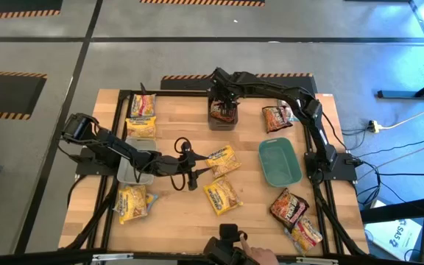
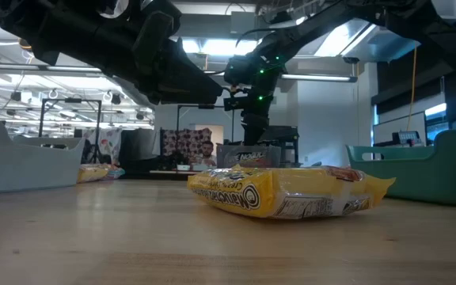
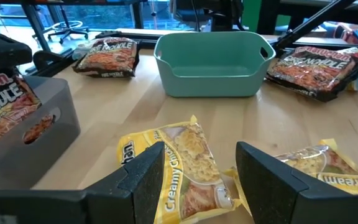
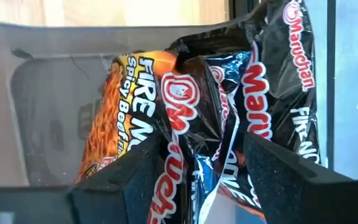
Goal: Sort Maruchan noodles
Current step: Put the black noodle pack into the black bin
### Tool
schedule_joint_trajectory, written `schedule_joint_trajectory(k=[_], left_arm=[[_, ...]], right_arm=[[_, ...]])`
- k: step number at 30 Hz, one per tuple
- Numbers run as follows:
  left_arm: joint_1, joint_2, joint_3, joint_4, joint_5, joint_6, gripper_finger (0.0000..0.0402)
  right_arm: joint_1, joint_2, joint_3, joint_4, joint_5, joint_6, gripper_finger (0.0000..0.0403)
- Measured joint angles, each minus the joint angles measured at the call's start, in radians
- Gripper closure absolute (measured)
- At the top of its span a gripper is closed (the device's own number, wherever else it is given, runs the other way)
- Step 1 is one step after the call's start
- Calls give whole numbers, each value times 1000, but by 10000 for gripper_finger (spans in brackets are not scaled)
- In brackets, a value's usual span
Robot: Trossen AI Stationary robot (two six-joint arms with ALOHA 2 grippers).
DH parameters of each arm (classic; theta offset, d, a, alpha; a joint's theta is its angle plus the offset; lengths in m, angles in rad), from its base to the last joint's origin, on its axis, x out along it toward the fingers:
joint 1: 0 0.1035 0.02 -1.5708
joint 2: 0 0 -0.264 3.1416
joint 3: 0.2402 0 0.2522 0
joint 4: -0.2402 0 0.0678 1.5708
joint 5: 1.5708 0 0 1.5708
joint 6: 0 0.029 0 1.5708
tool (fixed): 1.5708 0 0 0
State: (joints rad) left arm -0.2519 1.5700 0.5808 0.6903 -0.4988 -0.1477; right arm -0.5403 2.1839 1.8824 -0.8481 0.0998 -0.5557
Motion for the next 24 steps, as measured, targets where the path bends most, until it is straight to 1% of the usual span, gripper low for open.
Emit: schedule_joint_trajectory(k=[7,13,15,19,24], left_arm=[[-7,0,0,1,21,1,209],[-11,0,0,5,21,0,209],[-15,0,0,6,21,13,209],[-19,0,0,24,21,36,209],[-32,0,0,36,21,29,209]], right_arm=[[34,-65,0,-18,-13,5,183],[67,-169,1,-47,-13,40,182],[83,-204,0,-62,-16,71,182],[130,-287,0,-112,-71,146,182],[229,-389,1,-222,-134,268,182]])
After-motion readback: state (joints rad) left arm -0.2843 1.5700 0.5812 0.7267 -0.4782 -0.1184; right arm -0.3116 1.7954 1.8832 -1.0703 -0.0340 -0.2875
